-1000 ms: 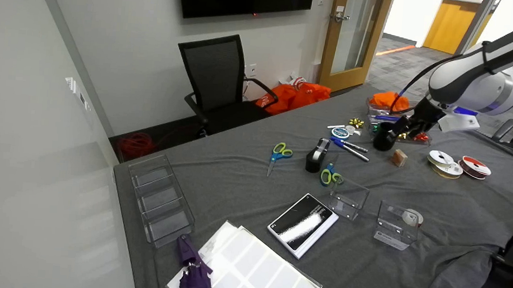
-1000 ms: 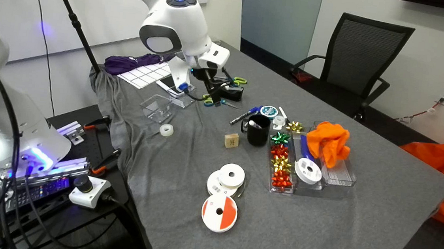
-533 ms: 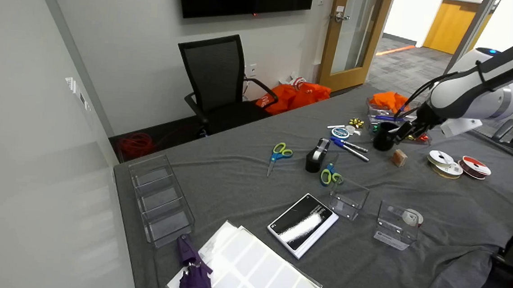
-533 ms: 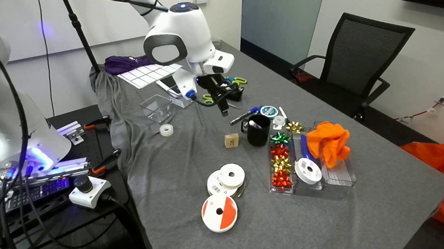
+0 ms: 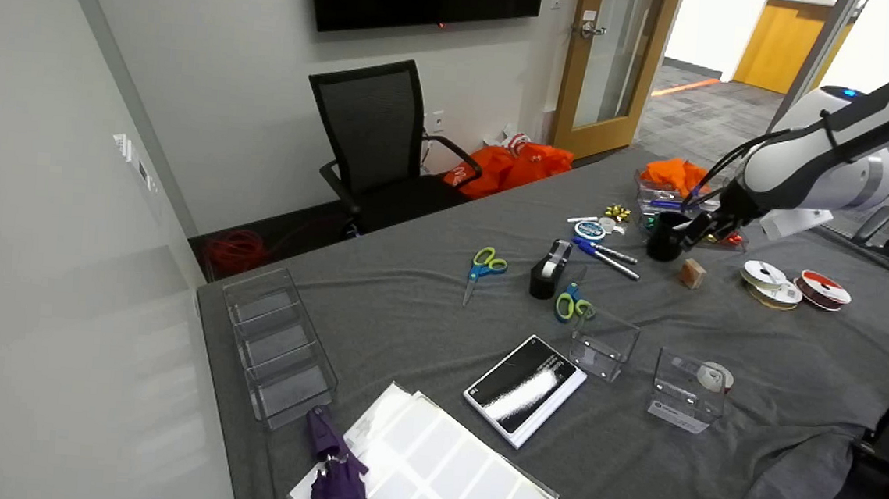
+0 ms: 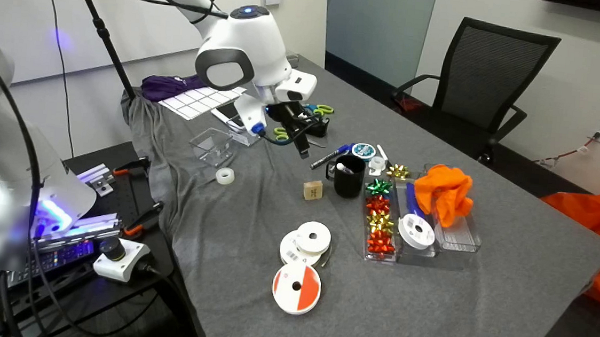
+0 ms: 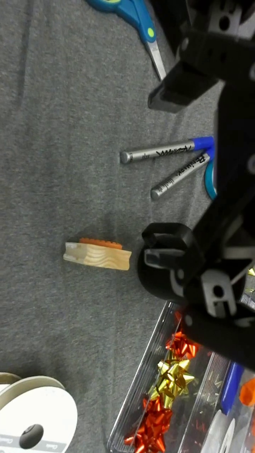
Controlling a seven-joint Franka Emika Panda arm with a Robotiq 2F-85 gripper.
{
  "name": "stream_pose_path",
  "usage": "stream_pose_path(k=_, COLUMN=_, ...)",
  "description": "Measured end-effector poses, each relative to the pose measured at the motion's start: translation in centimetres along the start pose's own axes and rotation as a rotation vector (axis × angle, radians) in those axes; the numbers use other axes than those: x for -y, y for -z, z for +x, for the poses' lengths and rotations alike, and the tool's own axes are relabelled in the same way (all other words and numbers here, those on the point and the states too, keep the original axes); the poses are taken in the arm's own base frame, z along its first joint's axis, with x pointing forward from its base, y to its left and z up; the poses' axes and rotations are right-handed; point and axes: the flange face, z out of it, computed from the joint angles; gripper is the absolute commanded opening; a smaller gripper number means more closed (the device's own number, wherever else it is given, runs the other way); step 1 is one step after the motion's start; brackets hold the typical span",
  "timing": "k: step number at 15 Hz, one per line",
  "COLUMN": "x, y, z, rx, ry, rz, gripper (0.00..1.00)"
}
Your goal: Put the wooden block into the plastic container
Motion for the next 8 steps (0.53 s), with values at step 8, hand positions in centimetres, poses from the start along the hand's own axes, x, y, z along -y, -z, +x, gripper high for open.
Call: stream_pose_path(k=8, x=-0.4, y=-4.3, z=-0.3, rx=0.047, ry=-0.156, rz=-0.014, gripper=1.00)
